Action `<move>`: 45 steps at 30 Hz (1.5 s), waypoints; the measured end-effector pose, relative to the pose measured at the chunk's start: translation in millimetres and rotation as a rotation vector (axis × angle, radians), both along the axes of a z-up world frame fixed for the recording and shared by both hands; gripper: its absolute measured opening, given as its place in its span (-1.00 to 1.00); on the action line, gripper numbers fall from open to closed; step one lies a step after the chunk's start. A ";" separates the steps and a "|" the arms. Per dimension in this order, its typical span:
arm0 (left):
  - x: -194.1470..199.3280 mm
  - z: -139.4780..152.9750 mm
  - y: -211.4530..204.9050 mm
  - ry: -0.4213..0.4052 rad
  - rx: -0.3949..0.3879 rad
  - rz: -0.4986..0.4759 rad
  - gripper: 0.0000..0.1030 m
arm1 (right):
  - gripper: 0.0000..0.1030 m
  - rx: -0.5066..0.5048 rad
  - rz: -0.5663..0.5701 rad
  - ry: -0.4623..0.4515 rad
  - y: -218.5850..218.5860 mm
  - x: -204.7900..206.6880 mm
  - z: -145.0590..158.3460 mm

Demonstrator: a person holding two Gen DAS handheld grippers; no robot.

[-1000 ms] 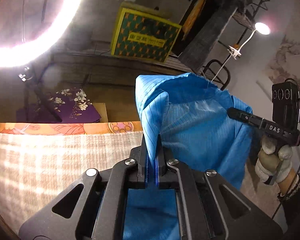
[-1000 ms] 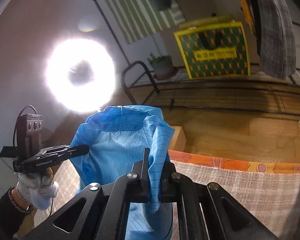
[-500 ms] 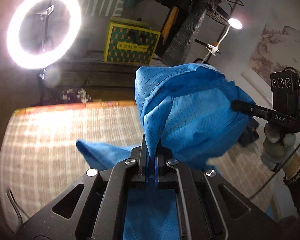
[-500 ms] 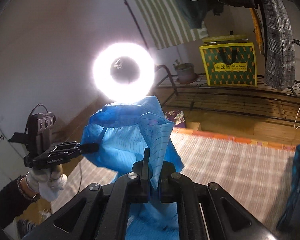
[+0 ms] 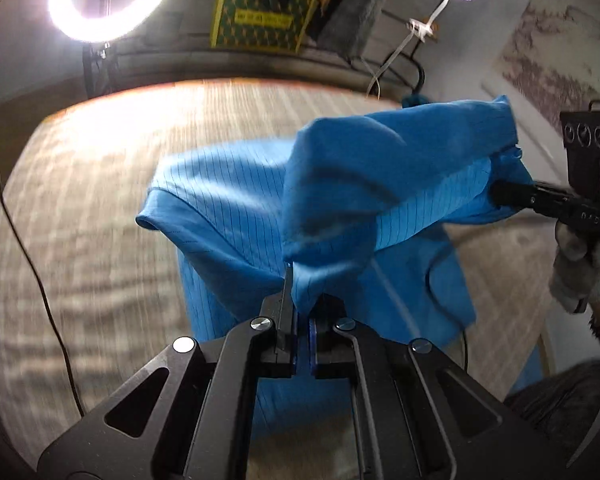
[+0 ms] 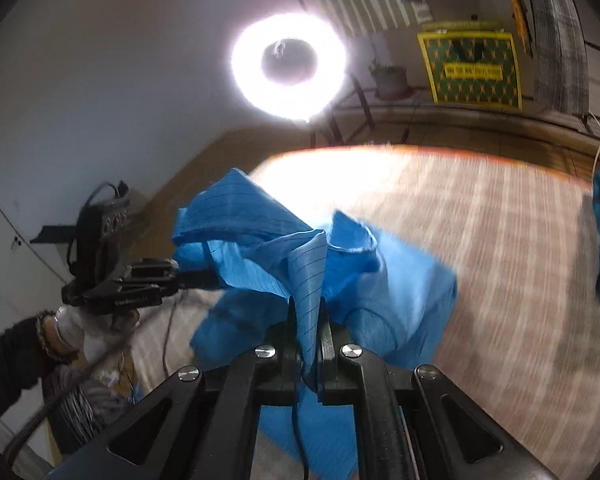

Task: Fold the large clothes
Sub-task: 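Open both tools and release the folded coat onto the bed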

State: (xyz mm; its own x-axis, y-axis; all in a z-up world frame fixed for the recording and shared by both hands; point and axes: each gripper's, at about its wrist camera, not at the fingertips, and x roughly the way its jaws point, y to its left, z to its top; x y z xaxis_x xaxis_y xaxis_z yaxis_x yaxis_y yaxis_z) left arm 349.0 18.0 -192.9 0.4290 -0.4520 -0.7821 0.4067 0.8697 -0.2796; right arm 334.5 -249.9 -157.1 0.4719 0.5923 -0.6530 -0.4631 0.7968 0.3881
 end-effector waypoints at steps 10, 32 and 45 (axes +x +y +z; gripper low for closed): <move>-92.1 30.7 1.2 -0.044 0.017 -0.030 -0.95 | -0.33 -0.050 -0.011 -0.090 -13.3 -81.9 33.8; -261.0 284.3 48.5 -0.286 -0.205 0.022 -0.57 | -0.12 0.052 -0.134 -0.460 -52.4 -296.7 238.4; -192.4 172.2 22.1 -0.059 -0.249 0.115 0.11 | 0.02 0.103 -0.162 -0.235 -30.7 -228.6 142.8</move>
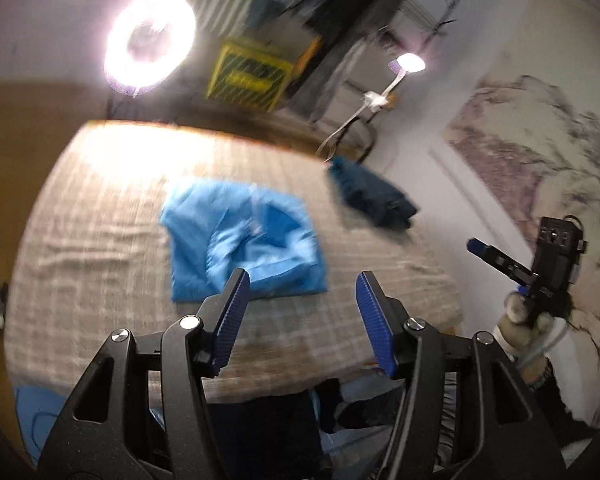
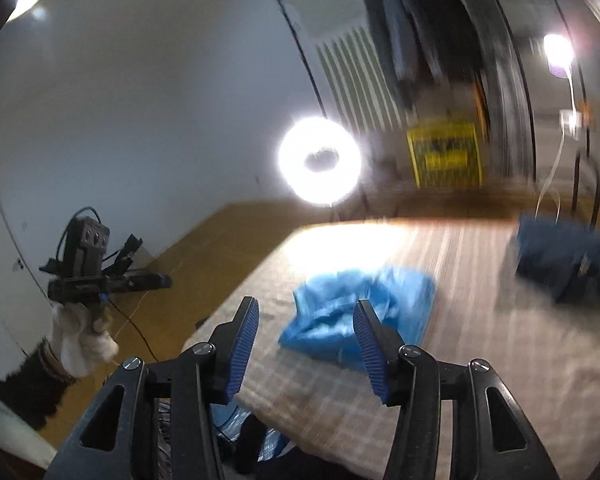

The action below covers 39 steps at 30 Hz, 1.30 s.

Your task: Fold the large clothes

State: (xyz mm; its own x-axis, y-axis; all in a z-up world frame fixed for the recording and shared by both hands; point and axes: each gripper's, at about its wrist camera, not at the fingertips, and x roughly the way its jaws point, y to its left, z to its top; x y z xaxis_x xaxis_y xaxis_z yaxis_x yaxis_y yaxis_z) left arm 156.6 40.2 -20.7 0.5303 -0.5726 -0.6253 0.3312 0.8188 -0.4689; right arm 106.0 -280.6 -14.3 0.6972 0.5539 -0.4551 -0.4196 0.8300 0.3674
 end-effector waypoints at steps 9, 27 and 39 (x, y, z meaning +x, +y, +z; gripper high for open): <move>87.3 -139.5 -17.2 0.284 -0.032 0.119 0.11 | 0.02 0.073 -0.045 0.248 13.2 92.9 -101.4; 129.9 -207.7 -30.2 0.382 0.014 0.148 -0.98 | 0.14 0.178 -0.305 0.571 -19.1 155.3 -208.2; 91.2 -169.4 -52.7 0.129 0.251 0.083 -1.00 | -1.00 0.038 -0.201 0.444 -13.8 152.8 -176.5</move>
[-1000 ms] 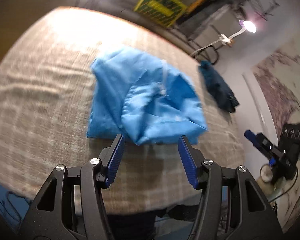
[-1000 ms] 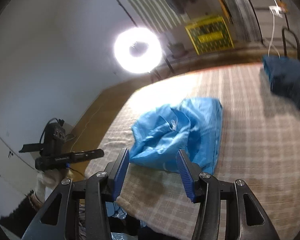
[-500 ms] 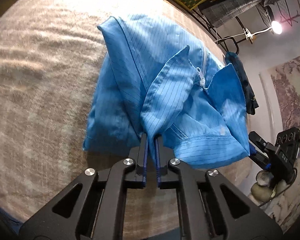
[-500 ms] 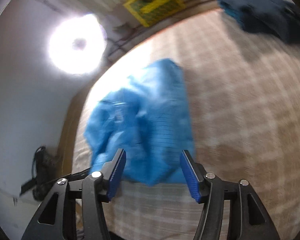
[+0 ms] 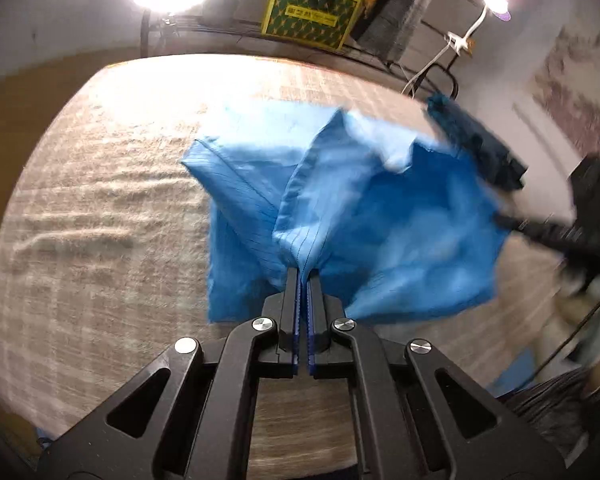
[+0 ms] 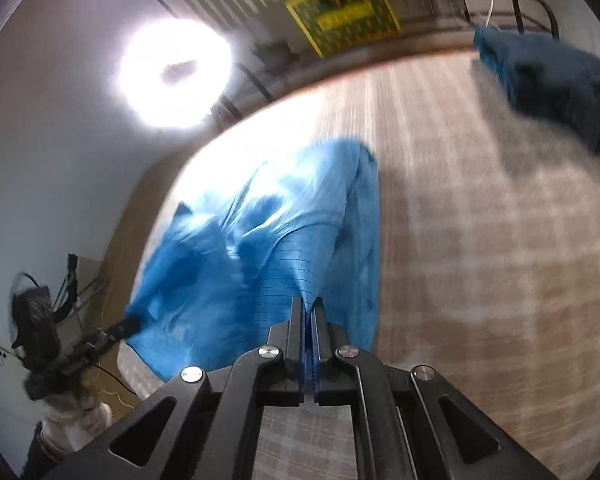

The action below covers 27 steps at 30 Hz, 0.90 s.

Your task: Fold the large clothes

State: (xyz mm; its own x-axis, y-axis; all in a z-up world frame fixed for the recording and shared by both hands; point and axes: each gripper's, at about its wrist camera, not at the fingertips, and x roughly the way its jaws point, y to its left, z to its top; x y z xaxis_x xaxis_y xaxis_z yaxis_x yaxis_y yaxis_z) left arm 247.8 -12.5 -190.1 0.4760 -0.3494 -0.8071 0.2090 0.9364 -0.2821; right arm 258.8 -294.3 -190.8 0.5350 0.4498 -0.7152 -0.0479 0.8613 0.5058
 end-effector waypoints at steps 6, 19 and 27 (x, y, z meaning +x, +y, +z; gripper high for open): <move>0.0 -49.1 -12.3 0.114 0.057 -0.019 -1.00 | -0.96 -0.196 0.044 0.107 21.4 5.6 -45.9; -24.6 -0.7 -40.6 0.069 -0.281 -0.055 -0.86 | 0.17 -0.197 0.332 -0.179 46.4 -10.6 18.0; -3.6 -24.2 -92.8 0.130 -0.338 -0.043 -0.73 | 0.15 -0.281 0.452 -0.174 80.7 20.0 -3.3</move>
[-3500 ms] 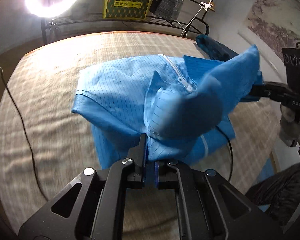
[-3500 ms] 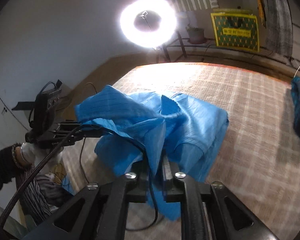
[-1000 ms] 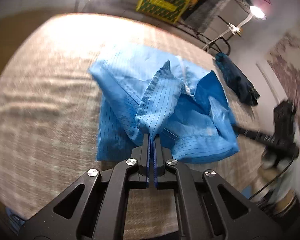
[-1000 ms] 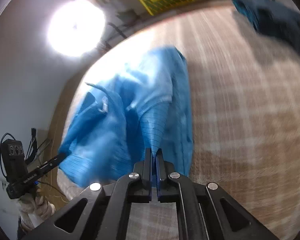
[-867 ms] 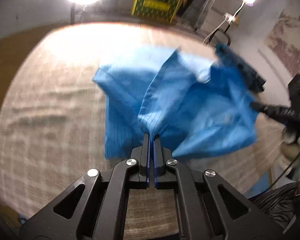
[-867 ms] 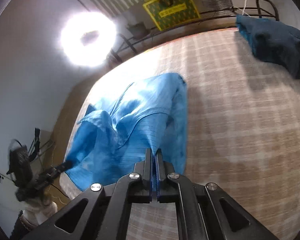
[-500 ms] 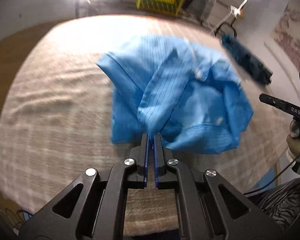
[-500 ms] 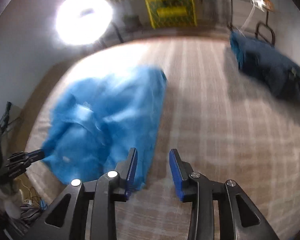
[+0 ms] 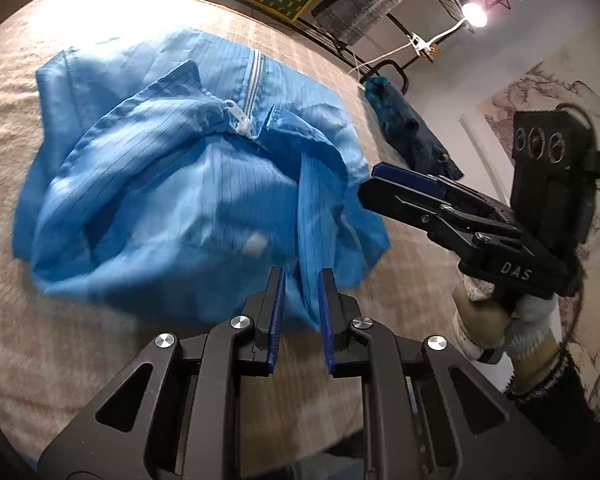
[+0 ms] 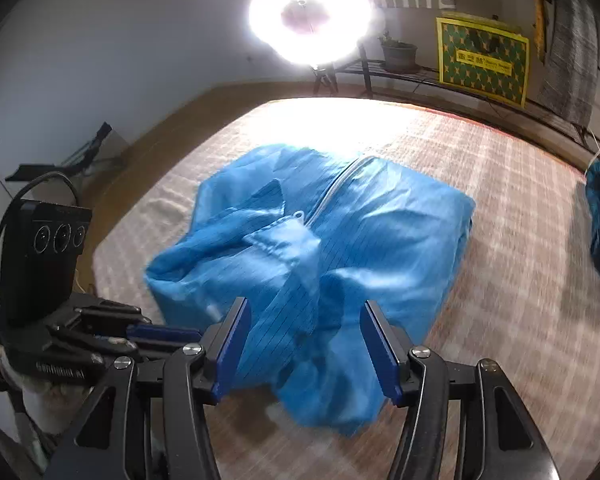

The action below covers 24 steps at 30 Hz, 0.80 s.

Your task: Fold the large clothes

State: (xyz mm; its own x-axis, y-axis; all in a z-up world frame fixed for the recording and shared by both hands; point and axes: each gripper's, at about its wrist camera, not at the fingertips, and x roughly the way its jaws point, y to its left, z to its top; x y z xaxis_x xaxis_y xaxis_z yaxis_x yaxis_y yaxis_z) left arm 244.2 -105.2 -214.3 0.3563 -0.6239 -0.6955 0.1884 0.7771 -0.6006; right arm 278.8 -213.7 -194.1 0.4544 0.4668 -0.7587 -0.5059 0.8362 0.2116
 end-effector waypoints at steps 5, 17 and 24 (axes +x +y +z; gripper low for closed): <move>14.4 -14.7 -4.0 0.043 -0.036 0.024 -0.73 | 0.06 -0.004 0.037 0.004 11.5 19.6 -7.5; 11.0 -20.6 -23.2 -0.006 0.045 -0.016 -0.98 | -0.58 -0.084 0.020 -0.007 25.1 47.7 -25.7; 5.3 -16.1 -29.6 -0.033 0.074 -0.035 -1.00 | -0.99 0.399 -0.089 0.222 -26.6 75.4 -39.6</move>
